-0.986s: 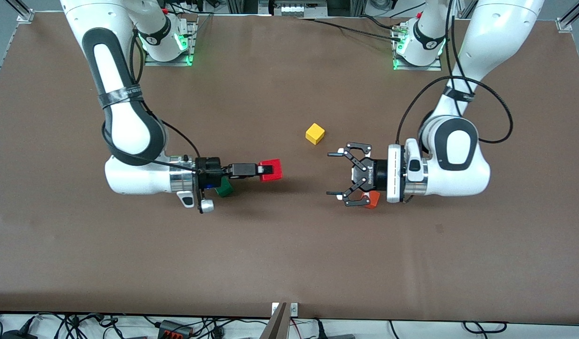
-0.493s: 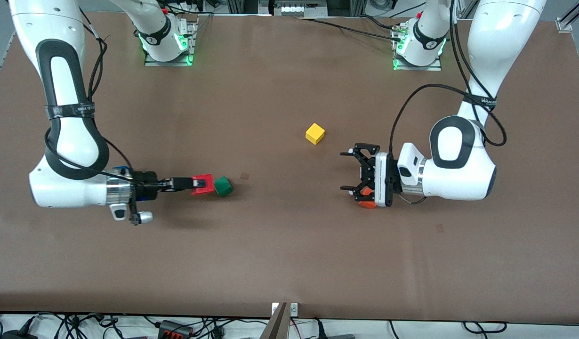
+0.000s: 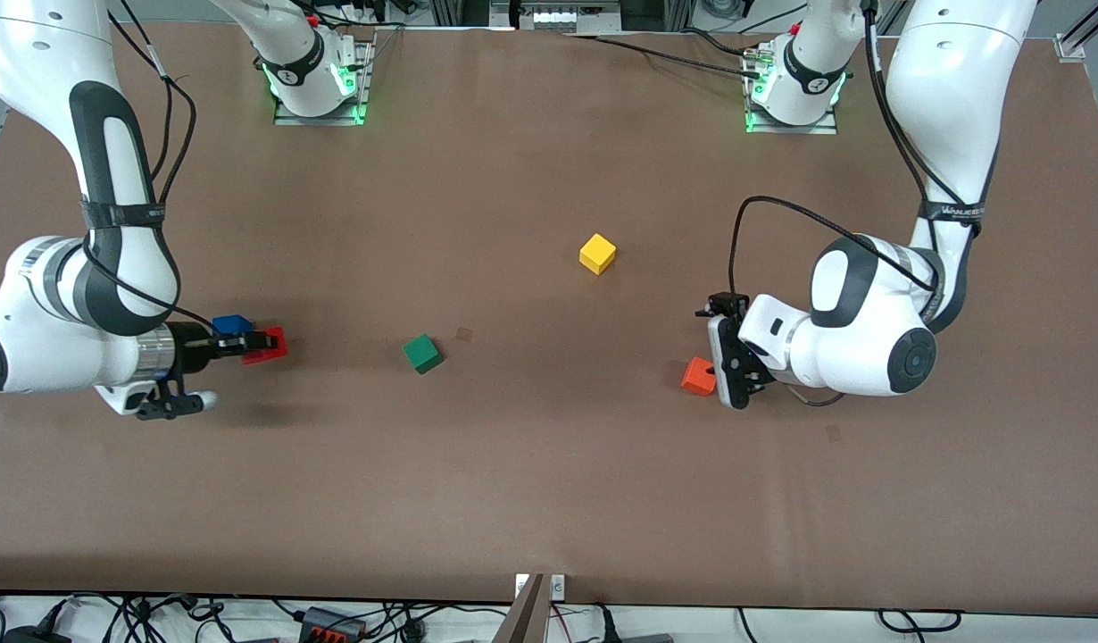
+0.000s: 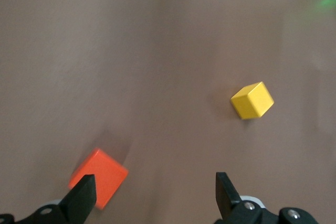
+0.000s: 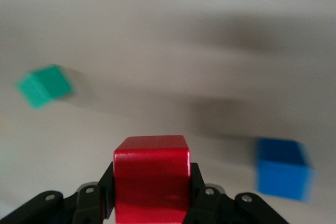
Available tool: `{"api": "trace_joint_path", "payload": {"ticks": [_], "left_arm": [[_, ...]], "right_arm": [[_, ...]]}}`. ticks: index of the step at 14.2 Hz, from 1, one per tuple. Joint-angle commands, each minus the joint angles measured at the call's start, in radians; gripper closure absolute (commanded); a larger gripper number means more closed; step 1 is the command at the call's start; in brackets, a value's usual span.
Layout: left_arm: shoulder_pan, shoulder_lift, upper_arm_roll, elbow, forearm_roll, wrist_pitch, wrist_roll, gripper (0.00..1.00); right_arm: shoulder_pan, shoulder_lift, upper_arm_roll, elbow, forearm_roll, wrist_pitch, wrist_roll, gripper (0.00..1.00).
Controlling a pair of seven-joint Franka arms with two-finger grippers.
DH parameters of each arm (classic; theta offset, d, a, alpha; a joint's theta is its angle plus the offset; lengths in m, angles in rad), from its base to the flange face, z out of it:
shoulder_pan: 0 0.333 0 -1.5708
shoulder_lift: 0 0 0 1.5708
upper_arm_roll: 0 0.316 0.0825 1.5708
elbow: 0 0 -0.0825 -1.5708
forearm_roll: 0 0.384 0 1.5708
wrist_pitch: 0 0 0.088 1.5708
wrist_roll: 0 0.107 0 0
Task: Pass red block to right arm, stack on blue
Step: 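Carry the red cube with the right gripper over the blue cube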
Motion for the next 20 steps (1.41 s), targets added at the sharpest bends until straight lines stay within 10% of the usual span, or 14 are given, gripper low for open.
{"api": "trace_joint_path", "payload": {"ticks": [1,6,11,20], "left_arm": [[0.020,0.011,0.040,0.067,0.087,-0.049,-0.050,0.00],[0.020,0.002,0.123,0.259,0.208,-0.371,-0.194,0.00],[0.017,-0.109,0.146,0.334,0.334,-0.580,-0.499,0.00],[0.042,-0.606,0.169,-0.144,0.337,-0.297,-1.213,0.00]], "right_arm": [[0.008,-0.082,-0.044,-0.103,-0.131,0.029,-0.012,1.00],[0.010,-0.311,-0.047,-0.496,-0.320,0.434,0.037,1.00],[0.005,-0.314,-0.044,-0.551,-0.320,0.531,0.163,1.00],[0.001,-0.305,-0.044,-0.663,-0.305,0.677,0.173,1.00]]}}
